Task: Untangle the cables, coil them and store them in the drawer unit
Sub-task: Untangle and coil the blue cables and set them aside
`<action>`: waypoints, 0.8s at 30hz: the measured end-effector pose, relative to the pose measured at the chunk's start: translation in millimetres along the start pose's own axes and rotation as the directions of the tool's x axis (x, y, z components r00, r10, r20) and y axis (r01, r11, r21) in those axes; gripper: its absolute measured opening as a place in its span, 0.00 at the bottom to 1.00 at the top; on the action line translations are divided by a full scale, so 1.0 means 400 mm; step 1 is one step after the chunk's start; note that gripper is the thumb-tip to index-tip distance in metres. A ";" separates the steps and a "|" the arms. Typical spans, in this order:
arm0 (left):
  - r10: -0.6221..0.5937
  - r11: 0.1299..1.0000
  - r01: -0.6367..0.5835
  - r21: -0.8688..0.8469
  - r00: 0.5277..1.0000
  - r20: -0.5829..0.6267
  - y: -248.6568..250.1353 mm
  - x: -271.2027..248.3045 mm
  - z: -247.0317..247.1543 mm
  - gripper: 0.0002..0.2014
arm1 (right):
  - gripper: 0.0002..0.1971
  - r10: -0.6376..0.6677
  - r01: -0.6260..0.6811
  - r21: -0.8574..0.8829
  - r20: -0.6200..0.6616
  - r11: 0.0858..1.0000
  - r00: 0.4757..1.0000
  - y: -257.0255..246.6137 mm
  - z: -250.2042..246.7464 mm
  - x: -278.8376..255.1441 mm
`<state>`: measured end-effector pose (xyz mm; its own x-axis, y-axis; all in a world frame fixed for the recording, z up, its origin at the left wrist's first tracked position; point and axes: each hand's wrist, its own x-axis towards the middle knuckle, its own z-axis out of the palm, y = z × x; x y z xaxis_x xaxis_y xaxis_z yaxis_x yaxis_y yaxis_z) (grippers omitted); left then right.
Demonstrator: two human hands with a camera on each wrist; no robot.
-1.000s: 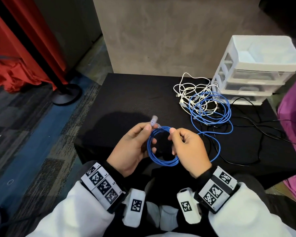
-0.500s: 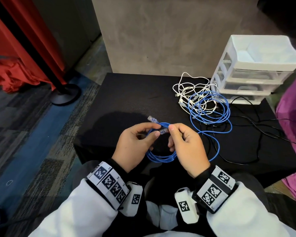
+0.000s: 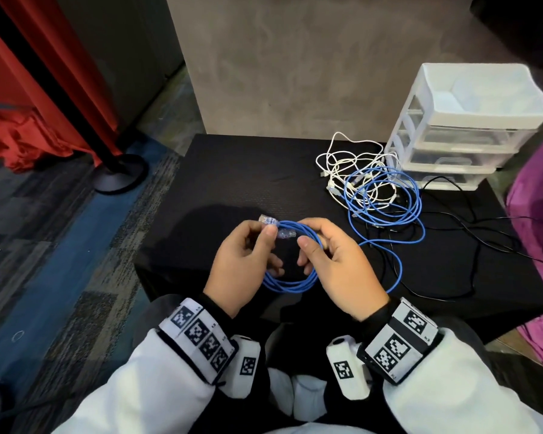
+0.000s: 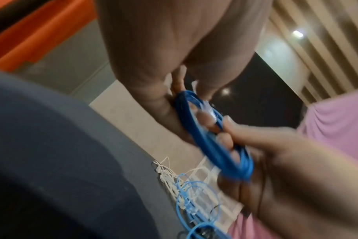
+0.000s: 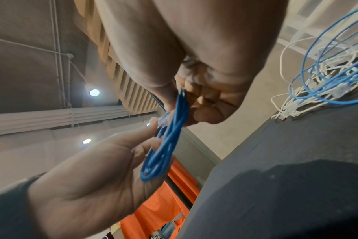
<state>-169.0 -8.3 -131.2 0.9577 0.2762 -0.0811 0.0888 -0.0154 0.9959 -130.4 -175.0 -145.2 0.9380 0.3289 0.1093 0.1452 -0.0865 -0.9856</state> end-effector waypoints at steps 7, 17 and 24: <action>-0.183 0.972 0.200 -0.122 0.973 0.139 0.010 0.006 -0.030 0.07 | 0.07 0.060 -0.060 -0.012 -0.013 0.998 0.998 0.017 -0.009 0.022; -0.218 0.952 0.240 -0.190 0.967 0.130 -0.028 0.009 -0.050 0.05 | 0.10 0.115 -0.115 -0.004 0.048 0.993 0.992 0.053 -0.013 0.024; -0.348 0.932 0.309 -0.188 0.907 -0.236 -0.127 0.147 -0.212 0.04 | 0.06 0.155 -0.146 -0.306 0.005 0.941 0.988 0.122 -0.063 0.026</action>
<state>-140.3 90.1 -183.4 0.7732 0.4831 -0.4108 0.3268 0.2516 0.9110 -105.6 -199.5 -189.0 0.9476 0.3164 -0.0452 0.0960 -0.4169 -0.9039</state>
